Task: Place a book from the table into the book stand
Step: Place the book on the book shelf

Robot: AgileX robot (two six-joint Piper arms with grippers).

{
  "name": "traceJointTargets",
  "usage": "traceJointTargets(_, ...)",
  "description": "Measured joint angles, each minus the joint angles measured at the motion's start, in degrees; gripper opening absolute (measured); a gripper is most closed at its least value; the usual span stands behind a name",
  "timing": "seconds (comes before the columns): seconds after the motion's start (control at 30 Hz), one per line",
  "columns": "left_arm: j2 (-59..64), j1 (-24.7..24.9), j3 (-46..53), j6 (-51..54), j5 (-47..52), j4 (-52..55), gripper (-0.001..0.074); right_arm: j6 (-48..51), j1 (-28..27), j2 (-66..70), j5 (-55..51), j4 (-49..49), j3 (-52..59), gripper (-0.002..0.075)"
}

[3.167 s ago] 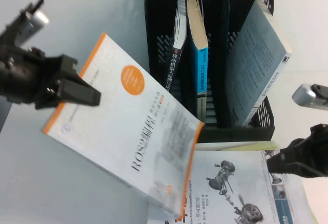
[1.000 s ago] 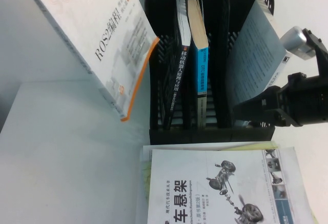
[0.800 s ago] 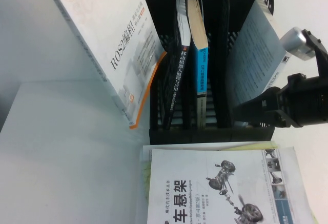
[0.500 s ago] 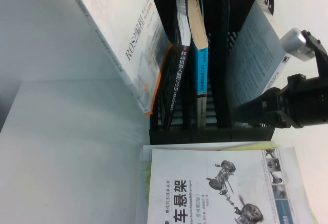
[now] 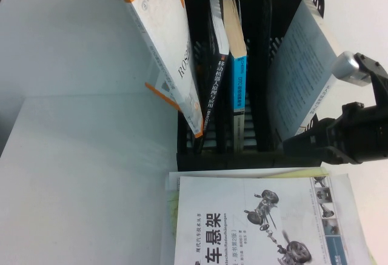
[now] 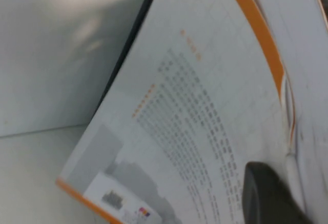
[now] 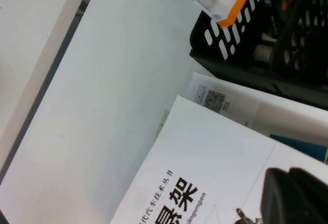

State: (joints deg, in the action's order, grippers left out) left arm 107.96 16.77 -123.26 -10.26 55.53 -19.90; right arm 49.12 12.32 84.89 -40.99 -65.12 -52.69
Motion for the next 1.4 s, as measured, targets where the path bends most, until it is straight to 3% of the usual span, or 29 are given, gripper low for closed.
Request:
traceJointTargets(0.43,2.1,5.76,-0.4,8.49,-4.46,2.86,0.0101,0.04,0.0,0.0,0.1,1.53,0.0,-0.0003)
traceJointTargets(0.77,1.83,14.62,-13.06,6.25,9.96,10.17,0.0101,0.04,0.0,0.0,1.54,2.51,0.0,-0.0003)
traceJointTargets(1.0,-4.83,21.75,-15.67,0.72,12.37,20.29,0.0101,0.13,0.0,0.0,1.91,2.51,0.0,-0.0003)
traceJointTargets(1.4,-6.67,22.35,-16.04,-4.01,14.53,30.48,0.0101,0.13,0.0,0.0,1.05,2.51,0.0,-0.0003)
